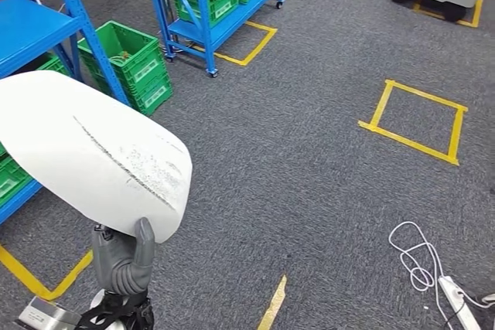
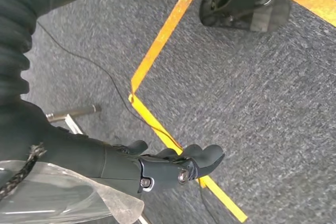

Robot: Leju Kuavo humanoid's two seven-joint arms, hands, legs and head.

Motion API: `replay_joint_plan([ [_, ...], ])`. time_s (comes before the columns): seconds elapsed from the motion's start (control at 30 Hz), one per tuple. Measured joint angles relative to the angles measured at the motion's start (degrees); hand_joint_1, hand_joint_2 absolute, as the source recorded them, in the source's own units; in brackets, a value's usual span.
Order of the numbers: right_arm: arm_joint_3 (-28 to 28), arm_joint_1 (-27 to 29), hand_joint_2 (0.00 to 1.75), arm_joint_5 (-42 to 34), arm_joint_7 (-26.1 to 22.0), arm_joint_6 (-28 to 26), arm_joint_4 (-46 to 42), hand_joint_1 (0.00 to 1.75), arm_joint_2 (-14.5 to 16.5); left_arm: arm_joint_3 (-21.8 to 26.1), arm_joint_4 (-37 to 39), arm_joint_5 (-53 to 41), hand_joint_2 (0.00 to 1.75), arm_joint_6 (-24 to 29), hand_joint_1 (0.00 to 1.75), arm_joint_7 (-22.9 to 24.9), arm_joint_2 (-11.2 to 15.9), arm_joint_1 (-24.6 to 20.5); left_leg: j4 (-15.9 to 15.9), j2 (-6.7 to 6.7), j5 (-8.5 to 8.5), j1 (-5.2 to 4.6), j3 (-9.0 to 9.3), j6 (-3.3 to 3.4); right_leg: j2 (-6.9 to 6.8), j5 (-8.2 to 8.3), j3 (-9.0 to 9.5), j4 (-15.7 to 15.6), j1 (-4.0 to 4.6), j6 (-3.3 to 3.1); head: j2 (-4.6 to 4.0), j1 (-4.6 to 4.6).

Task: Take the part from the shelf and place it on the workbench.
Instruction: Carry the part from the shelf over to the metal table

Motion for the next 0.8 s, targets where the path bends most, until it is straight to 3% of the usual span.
replay_joint_plan([
  [0.03,0.0,-0.12,1.75,-0.06,0.09,0.14,0.0,0.0,0.0,-0.01,0.0,0.05,1.75,-0.03,1.75,0.0,0.01,-0.03,0.09,0.43,-0.05,-0.19,0.03,-0.29,-0.57,0.2,0.78,-1.42,0.12,-0.36,0.0,-0.12],
  [0.1,-0.01,-0.16,1.75,-0.18,0.32,0.38,0.0,0.0,0.0,-0.01,0.0,0.3,1.75,-0.09,1.75,0.0,0.03,-0.08,0.16,1.28,-0.05,-0.24,0.09,-0.76,0.3,0.34,0.72,-1.69,0.25,-1.18,0.01,-0.34],
  [0.17,-0.04,-0.06,1.75,-0.24,0.44,0.55,0.0,0.0,0.0,-0.01,0.0,0.53,1.75,-0.14,1.75,0.0,0.04,-0.17,1.23,-0.14,-1.13,0.05,-0.16,-1.38,1.38,0.68,0.62,-1.8,0.16,-1.86,0.01,-0.42],
  [0.23,-0.07,-0.09,1.75,-0.26,0.44,0.73,0.0,0.0,0.0,0.0,0.0,0.63,1.75,-0.15,1.75,-0.01,0.08,-0.21,6.37,-3.23,-4.49,0.28,-2.18,-1.86,2.52,1.0,0.55,-1.9,0.03,-2.49,0.0,-0.59],
  [0.3,-0.08,-0.08,1.75,-0.26,0.4,0.9,0.0,0.0,0.0,0.01,0.01,0.72,1.75,-0.11,1.75,0.0,0.14,-0.12,14.36,-4.66,-8.02,0.31,-5.7,-1.84,3.95,1.14,0.38,-1.88,0.17,-2.82,0.0,-0.62],
  [0.33,-0.09,-0.01,1.75,-0.26,0.39,0.97,0.0,0.0,0.0,0.02,0.01,0.74,1.75,-0.08,1.75,0.01,0.17,-0.08,16.79,-4.84,-8.48,0.3,-6.81,-1.71,4.78,1.18,0.34,-1.87,0.27,-2.89,0.0,-0.61],
  [0.37,-0.09,0.08,1.75,-0.26,0.38,1.02,0.0,0.0,0.0,0.02,0.02,0.75,1.75,-0.04,1.75,0.01,0.19,-0.07,16.99,-4.98,-7.75,0.29,-6.95,-1.51,5.62,1.22,0.36,-1.85,0.36,-2.93,0.0,-0.6],
  [0.43,-0.09,0.2,1.75,-0.26,0.38,1.08,0.0,0.0,0.0,0.02,0.02,0.75,1.75,0.0,1.75,0.01,0.19,-0.07,10.9,-6.01,-3.54,0.21,-4.2,-0.86,7.31,1.26,0.52,-1.82,0.45,-2.92,0.0,-0.61],
  [0.5,-0.09,0.12,1.75,-0.26,0.37,1.08,0.02,0.0,0.09,0.02,0.01,0.75,1.75,0.01,1.75,0.0,0.18,-0.07,3.51,-8.63,-0.44,0.17,-0.98,-0.19,8.79,1.35,0.38,-1.65,0.45,-2.69,0.0,-0.6],
  [0.57,-0.09,0.05,1.75,-0.26,0.34,1.08,0.04,0.0,0.19,0.01,0.01,0.75,1.75,0.02,1.75,0.01,0.16,-0.08,0.66,-9.94,-0.1,0.07,0.0,0.01,9.98,1.63,-0.29,-1.58,0.21,-2.1,0.0,-0.67],
  [0.63,-0.09,0.24,1.75,-0.27,0.33,1.07,0.04,0.0,0.18,-0.03,0.0,0.75,1.75,0.02,1.75,-0.01,0.1,-0.12,-0.06,-8.85,0.08,0.06,0.11,0.1,10.54,1.81,-1.01,-1.54,-0.04,-1.4,0.0,-0.76],
  [0.7,-0.09,0.37,1.75,-0.29,0.33,1.03,0.04,0.0,0.16,-0.07,0.0,0.73,1.75,-0.02,1.75,-0.02,0.02,-0.15,-0.85,-7.34,0.49,0.26,0.42,0.49,8.14,0.34,-2.42,0.74,0.12,-0.92,0.0,-0.48],
  [0.77,-0.1,0.14,1.75,-0.31,0.33,0.98,0.03,0.0,0.12,-0.08,0.02,0.73,1.75,-0.05,1.75,-0.01,-0.01,-0.09,-1.18,-5.59,0.62,0.28,0.54,0.76,4.85,-3.19,-5.69,7.33,0.25,-0.48,-0.01,-0.16],
  [0.8,-0.1,0.02,1.75,-0.32,0.33,0.97,0.01,0.0,0.09,-0.07,0.03,0.74,1.75,-0.06,1.75,0.0,0.0,-0.06,-1.15,-4.68,0.61,0.24,0.5,0.79,4.14,-4.77,-7.48,11.03,0.21,-0.25,-0.01,-0.11],
])
